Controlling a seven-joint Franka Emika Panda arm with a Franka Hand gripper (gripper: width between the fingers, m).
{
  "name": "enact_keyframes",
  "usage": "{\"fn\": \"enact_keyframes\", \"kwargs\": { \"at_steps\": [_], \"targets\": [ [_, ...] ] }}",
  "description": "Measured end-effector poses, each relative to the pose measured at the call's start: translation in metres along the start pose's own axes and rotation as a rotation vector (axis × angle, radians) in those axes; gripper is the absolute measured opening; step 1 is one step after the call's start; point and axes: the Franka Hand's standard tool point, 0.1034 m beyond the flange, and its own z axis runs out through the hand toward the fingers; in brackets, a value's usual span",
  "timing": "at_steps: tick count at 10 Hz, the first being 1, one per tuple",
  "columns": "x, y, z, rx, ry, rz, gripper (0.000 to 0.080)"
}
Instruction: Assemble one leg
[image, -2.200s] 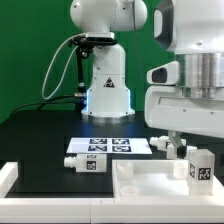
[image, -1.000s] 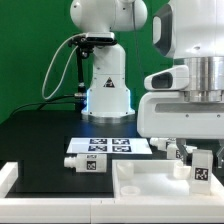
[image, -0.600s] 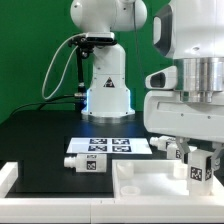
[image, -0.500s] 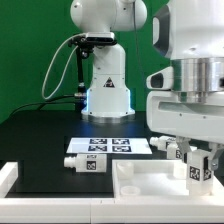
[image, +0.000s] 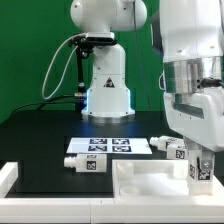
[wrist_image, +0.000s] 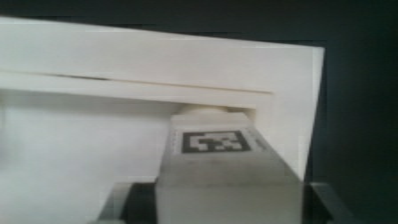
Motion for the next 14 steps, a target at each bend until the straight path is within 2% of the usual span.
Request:
{"fn": "enact_keyframes", "kwargs": {
  "at_steps": [1,2,3,4,5,6,9,10,11,12,14],
  "targets": [
    [0.000,0.000,0.000,-0.001,0.000,-0.001,0.0287],
    [-0.001,0.001,0.000,-0.007,0.003,-0.143,0.0473],
    [-0.005,-0.001,-0.001,-0.011,0.005,-0.363,0.0589],
    [-0.011,0.001,-0.001,-0.032,-0.005,-0.557,0.0589],
    [-0.014,0.004,0.001,-0.048,-0.020,-0.669,0.0637],
    [-0.012,0.003,0.000,-0.044,-0.016,-0.695,0.0647],
    [-0.010,0.003,0.000,-0.045,-0.017,-0.884,0.0649],
    [-0.009,0.000,-0.001,-0.047,0.017,-1.103,0.0649],
    [-0.008,-0.002,0.000,-0.034,0.038,-1.232,0.0649],
    [-0.008,-0.001,0.000,-0.034,0.034,-1.193,0.0649],
    [-0.006,-0.001,0.000,-0.035,0.036,-1.180,0.0403]
  ]
}}
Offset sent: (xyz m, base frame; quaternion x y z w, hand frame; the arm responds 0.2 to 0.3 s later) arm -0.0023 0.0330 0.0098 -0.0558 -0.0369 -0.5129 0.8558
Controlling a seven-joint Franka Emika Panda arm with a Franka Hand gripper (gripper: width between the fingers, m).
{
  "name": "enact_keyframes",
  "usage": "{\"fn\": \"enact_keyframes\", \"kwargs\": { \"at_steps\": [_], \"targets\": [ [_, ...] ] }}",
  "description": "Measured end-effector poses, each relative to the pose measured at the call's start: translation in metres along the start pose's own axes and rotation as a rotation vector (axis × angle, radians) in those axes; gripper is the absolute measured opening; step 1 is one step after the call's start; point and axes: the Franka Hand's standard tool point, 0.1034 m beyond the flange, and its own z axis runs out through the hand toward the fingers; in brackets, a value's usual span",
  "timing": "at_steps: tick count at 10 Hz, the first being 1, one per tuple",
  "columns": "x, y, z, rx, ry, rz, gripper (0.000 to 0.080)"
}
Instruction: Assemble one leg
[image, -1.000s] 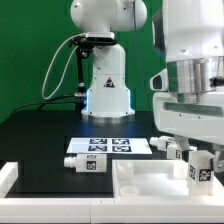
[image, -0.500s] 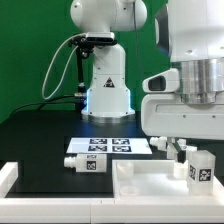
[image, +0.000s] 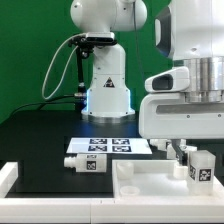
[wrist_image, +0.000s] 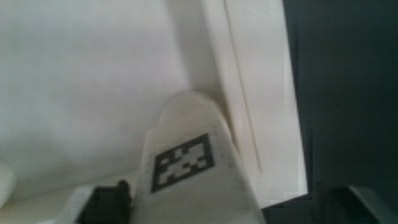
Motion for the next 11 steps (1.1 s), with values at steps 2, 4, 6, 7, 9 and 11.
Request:
{"fn": "enact_keyframes", "kwargs": {
  "at_steps": [2,4,6,7,9,11],
  "targets": [
    [0.0004,0.0032,0.0005,-0.003,-0.001,0.139,0.0285],
    [0.0009,0.0036,0.0006,-0.004,-0.003,0.292,0.0286],
    [0.0015,0.0043,0.0003,-0.003,-0.002,0.477,0.0285],
    [0.0012,0.0047,0.0003,-0.001,-0.010,0.640,0.0285],
    [0.0014,0.0017,0.0012,-0.008,-0.049,0.947,0.0286],
    [0.0022,-0.0004,0.0018,0.018,-0.062,1.261,0.0287]
  ]
}}
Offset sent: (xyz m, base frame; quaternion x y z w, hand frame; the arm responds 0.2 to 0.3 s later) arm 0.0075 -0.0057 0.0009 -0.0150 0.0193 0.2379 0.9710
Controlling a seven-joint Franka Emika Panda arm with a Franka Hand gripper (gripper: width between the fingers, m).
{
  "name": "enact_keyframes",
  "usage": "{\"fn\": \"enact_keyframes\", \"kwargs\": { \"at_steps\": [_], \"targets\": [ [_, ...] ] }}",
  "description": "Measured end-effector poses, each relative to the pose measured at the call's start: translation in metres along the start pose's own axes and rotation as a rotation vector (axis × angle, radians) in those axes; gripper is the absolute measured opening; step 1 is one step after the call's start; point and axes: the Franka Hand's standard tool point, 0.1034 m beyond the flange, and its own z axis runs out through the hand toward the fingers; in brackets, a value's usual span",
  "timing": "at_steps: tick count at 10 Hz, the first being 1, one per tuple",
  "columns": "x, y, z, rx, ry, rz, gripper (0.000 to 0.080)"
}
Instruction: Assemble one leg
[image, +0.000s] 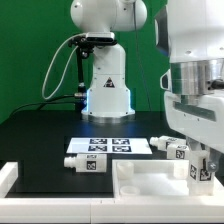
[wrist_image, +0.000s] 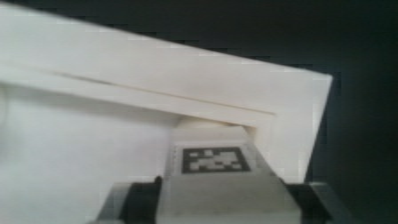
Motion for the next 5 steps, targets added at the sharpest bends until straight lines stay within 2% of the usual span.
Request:
{"fn": "enact_keyframes", "kwargs": {
  "at_steps": [2,5],
  "targets": [
    [-0.0013,-0.0007,-0.0001,0.006,-0.008,0.202,0.0287],
    [-0.0006,-0.0014,0.0000,0.009,-0.007,0.360,0.0287]
  ]
}}
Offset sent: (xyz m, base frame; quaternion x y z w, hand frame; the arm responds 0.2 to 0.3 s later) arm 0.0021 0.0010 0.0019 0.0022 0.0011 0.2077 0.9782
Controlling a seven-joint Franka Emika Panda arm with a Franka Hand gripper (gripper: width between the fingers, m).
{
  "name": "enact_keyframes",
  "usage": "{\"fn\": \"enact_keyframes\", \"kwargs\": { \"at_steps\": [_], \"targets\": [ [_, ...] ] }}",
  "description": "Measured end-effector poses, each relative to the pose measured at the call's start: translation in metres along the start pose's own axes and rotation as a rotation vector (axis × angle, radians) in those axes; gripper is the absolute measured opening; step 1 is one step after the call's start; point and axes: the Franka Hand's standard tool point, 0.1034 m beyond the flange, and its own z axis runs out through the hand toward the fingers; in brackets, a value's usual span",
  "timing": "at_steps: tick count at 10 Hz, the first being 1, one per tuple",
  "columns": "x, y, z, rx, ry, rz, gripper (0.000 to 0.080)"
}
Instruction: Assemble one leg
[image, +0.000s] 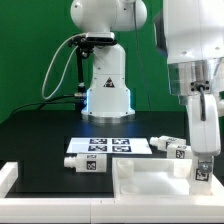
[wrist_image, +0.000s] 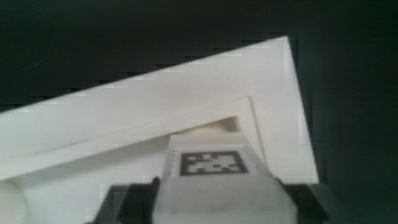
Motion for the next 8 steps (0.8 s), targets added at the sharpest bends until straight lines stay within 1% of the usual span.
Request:
{"fn": "enact_keyframes", "kwargs": {
  "at_steps": [2,3,4,5,6,7,8],
  "targets": [
    [0.001,-0.001,0.000,0.004,0.004,0.018,0.0287],
    [0.001,0.000,0.000,0.003,0.004,0.010,0.0371],
    [0.000,-0.001,0.000,0.004,0.003,0.001,0.0509],
    [-0.004,-0.003,-0.011,0.016,-0.006,-0.053,0.0604],
    [-0.008,-0.004,-0.025,0.025,-0.018,-0.087,0.0604],
    [-0.010,-0.006,-0.034,0.034,-0.025,-0.106,0.0642],
    [-0.008,-0.005,-0.028,0.029,-0.020,-0.106,0.0647]
  ]
}}
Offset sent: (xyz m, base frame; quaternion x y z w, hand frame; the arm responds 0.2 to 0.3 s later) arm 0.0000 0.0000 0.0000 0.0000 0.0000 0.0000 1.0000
